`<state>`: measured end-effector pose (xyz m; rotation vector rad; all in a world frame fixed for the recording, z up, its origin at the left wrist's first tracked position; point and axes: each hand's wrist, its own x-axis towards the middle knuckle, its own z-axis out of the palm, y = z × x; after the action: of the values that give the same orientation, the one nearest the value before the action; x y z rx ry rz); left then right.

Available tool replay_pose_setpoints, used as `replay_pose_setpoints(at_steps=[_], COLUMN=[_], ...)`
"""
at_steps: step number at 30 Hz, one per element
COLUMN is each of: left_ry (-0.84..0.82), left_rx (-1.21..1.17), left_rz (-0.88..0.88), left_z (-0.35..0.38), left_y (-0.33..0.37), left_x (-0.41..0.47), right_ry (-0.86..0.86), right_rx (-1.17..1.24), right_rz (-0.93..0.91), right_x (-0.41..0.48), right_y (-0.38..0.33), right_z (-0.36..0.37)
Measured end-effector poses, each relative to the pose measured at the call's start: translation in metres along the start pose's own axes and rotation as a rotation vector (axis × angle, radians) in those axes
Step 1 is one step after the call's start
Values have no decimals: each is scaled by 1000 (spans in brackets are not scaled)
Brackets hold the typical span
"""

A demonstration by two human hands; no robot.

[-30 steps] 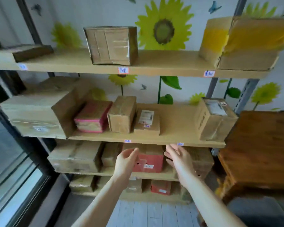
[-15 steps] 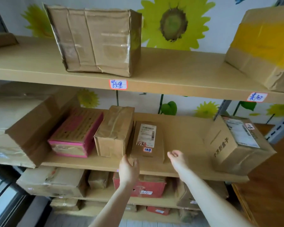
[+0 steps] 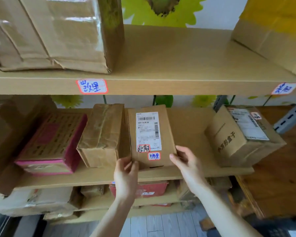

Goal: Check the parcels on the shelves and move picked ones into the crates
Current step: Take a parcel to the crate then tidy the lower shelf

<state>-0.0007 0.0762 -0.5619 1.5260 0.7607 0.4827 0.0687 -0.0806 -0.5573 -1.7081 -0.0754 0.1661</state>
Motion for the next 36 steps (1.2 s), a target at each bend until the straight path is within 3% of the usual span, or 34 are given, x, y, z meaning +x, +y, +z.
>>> replay_pose_setpoints(at_steps=[7, 16, 19, 22, 29, 36], left_ry=[-288, -829, -1083, -1259, -1201, -1189], left_rx=[-21, 141, 156, 181, 306, 565], left_rz=[-44, 2, -110, -354, -781, -955], left_z=[-24, 43, 86, 135, 251, 361], left_y=[-3, -38, -65, -98, -192, -343], left_x=[-41, -186, -258, -339, -511, -603], right_ry=[207, 747, 910, 1073, 1162, 1274], right_rx=[121, 190, 287, 325, 435, 537], right_rz=[22, 171, 245, 319, 537, 805], right_x=[-96, -262, -323, -380, -462, -481], right_y=[-6, 47, 79, 118, 225, 402], right_z=[-20, -127, -182, -245, -398, -493])
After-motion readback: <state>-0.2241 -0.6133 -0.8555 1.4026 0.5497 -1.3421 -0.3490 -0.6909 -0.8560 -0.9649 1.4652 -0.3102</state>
